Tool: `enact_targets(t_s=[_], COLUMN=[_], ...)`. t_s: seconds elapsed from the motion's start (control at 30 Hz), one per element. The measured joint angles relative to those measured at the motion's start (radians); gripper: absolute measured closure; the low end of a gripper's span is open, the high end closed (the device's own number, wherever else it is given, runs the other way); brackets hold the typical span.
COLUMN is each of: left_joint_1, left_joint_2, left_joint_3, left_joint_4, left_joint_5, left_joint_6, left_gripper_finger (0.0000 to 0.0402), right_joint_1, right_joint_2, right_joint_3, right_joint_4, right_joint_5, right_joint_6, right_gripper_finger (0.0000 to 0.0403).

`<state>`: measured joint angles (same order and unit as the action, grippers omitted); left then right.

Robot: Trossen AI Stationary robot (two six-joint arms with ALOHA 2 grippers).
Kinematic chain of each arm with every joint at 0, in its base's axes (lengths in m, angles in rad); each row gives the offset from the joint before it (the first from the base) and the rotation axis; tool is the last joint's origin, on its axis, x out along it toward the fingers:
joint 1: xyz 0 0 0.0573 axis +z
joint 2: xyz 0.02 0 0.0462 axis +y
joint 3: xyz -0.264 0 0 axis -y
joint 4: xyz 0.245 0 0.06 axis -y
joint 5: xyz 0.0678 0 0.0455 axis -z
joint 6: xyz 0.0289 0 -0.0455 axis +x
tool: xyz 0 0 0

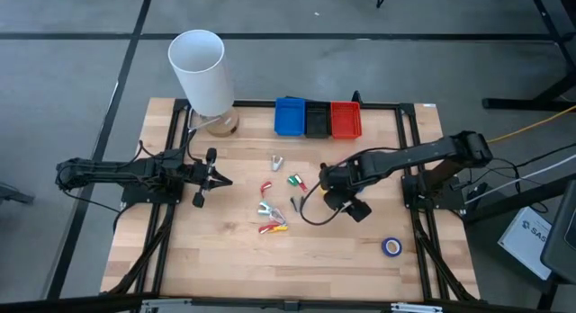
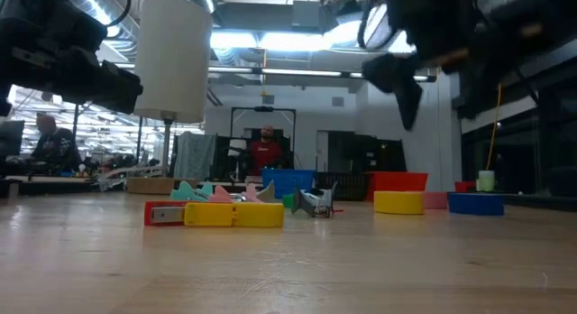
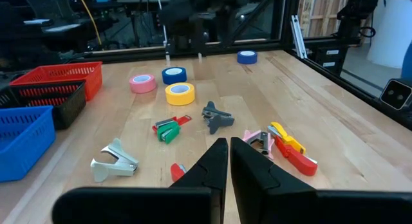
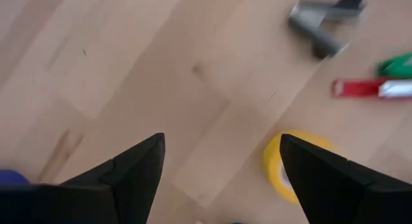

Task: Pick and place Stapler, Stapler remover, tape
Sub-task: Put the yellow tape into the red bin

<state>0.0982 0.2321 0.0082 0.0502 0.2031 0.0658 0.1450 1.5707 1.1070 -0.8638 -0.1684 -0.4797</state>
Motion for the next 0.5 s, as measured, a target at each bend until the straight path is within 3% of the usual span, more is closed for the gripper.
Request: enact_targets(t_s=[0.23,0.5], left_joint_1=[0.000,0.000], left_joint_2=[0.000,0.000], left_joint_3=[0.000,0.000], left_joint_4=[0.000,0.000], left_joint_5=[0.000,0.000], left_joint_6=[0.000,0.000], left_gripper_finger=[0.0386,0.0386], right_joint_1=[-0.036,-0.107], right_joint_2=[0.000,0.013], right_joint_3=[-0.128,-0.146], right_joint_4=[0.153,0.221], right_joint_5=[-0.001,0.000], right_joint_6=[0.001,0.027], right_gripper_finger=[0.0093,0.0093])
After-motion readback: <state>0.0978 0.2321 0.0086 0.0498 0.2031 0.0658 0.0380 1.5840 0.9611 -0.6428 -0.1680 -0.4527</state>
